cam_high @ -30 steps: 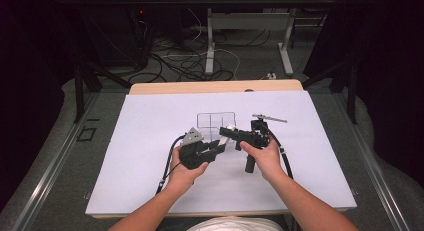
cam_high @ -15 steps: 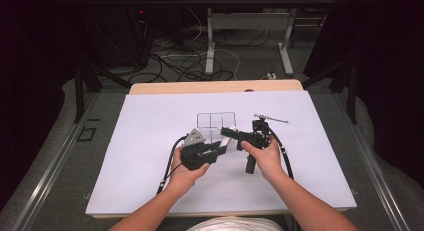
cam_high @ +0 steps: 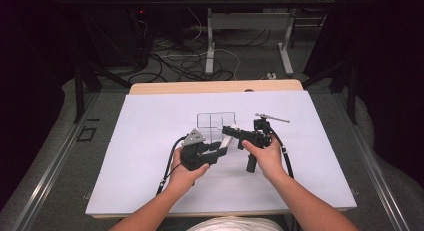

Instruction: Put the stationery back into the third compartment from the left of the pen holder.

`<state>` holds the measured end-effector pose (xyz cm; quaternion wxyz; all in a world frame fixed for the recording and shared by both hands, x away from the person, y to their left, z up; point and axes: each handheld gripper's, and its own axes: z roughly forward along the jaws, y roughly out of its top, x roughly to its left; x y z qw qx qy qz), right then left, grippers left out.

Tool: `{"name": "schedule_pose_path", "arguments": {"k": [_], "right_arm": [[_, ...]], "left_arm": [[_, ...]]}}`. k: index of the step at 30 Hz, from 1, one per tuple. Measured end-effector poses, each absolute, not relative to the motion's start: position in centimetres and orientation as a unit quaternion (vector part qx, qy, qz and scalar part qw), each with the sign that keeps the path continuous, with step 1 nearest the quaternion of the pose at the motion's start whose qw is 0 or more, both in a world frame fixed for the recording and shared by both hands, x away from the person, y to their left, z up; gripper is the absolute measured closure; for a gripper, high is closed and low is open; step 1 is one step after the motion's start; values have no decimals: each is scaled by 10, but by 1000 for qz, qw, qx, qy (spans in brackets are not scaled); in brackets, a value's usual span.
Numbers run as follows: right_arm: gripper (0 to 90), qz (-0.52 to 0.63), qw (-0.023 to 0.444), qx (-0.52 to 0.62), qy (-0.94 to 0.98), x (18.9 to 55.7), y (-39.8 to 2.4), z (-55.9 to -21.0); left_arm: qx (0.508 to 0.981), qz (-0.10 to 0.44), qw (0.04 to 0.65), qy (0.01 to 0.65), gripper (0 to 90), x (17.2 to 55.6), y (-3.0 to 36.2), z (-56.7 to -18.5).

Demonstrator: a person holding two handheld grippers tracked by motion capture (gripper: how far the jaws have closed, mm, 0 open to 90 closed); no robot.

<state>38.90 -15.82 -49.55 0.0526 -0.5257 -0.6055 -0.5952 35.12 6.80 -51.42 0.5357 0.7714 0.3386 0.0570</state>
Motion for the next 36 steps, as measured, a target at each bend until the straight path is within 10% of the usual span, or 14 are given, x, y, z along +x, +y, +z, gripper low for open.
{"name": "schedule_pose_path", "arguments": {"k": [36], "right_arm": [[664, -602, -115, -467, -638, 402, -162, -461]], "left_arm": [[768, 170, 481, 386, 251, 362, 134, -498]]}}
